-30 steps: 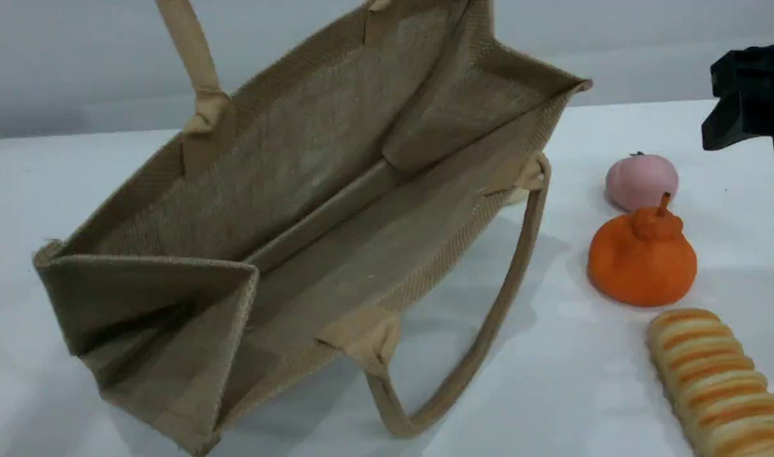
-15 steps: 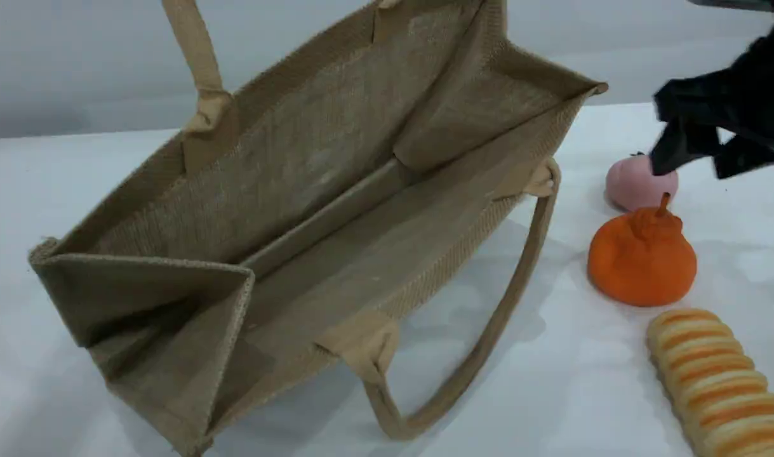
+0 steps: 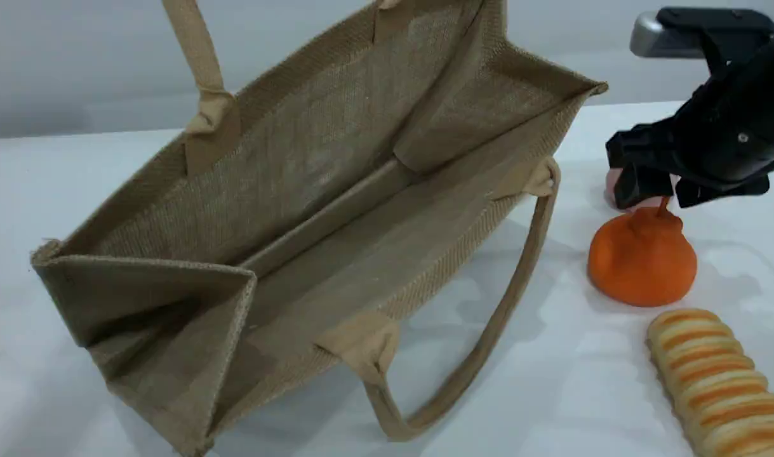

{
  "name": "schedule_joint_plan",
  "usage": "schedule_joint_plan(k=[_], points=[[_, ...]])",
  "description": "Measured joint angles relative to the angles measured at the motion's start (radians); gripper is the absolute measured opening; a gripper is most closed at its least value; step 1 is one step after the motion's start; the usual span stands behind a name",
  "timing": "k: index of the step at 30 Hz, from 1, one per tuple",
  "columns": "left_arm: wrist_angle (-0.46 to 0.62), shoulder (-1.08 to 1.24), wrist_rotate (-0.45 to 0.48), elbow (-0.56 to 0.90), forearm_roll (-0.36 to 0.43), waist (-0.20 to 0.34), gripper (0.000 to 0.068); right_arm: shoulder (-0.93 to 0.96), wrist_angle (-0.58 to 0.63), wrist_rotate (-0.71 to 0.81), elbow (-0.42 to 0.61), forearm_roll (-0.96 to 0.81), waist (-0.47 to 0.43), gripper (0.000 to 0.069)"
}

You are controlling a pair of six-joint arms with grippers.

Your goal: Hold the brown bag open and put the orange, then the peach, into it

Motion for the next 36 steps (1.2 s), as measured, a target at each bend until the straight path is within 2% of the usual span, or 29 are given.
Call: schedule_joint_plan(k=[10,13,16,19,23,28,36], points=[[0.001,0.000,-0.004,0.000,-0.001,0.000,0.0086,0.082,-0.045,0.000,0.000,-0.001,0.000,0.0415],[0.001,0.000,-0.011,0.000,-0.001,0.000,0.0086,0.082,-0.056,0.000,0.000,-0.001,0.000,0.0316],[0.001,0.000,-0.011,0.000,-0.001,0.000,0.0086,0.082,-0.076,0.000,0.000,-0.001,0.000,0.0116],[0.001,0.000,-0.011,0.000,-0.001,0.000,0.0086,0.080,-0.083,0.002,0.000,0.000,0.000,0.0041],[0.001,0.000,-0.011,0.000,-0.001,0.000,0.0086,0.039,0.000,-0.036,0.000,-0.022,-0.002,0.0036],[0.001,0.002,-0.011,0.000,-0.002,0.000,0.0086,-0.084,0.166,-0.055,0.002,-0.068,-0.002,0.0036],[0.001,0.002,-0.011,0.000,-0.002,0.000,0.0086,-0.352,0.321,0.049,0.002,-0.182,-0.002,0.0036]])
